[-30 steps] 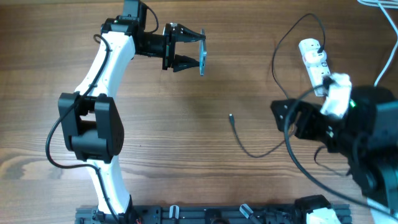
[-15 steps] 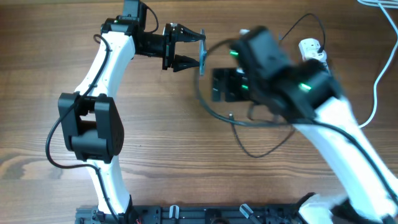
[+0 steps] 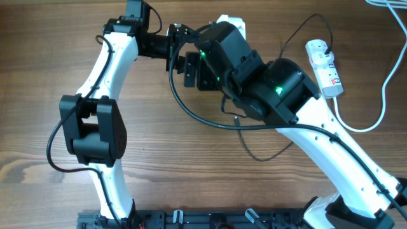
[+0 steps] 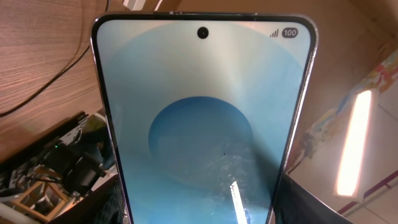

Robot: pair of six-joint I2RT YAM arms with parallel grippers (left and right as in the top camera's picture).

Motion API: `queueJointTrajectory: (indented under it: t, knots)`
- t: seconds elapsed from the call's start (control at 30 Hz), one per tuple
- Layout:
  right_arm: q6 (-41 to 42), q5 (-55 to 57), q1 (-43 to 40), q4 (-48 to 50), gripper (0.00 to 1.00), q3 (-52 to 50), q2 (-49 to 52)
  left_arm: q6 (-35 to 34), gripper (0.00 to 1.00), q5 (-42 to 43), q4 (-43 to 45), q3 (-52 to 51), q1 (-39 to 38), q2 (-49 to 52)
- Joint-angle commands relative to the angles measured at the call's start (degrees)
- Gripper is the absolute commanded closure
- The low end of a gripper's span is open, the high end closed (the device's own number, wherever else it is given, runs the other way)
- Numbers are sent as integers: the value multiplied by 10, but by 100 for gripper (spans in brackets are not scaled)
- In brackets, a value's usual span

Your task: Plug charger to phone and switch on socket

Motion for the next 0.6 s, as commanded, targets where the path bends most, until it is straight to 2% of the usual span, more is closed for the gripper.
queueJointTrajectory:
  t: [0.0,0.13,0.23,0.4,0.57]
  knots:
    - [14,33,0,14,5,9,18,-1,40,17,2,-2,2,-26]
    - [15,46,0,6,7,9,44,-1,40,17,2,-2,2,-26]
    - [17,77,2,-6,2,9,67,-1,40,16,2,-2,2,-26]
    - [82,154,19,-32,1,9,102,-1,40,16,2,-2,2,-26]
    - [104,181,32,-27,0,9,116,-1,40,16,2,-2,2,-26]
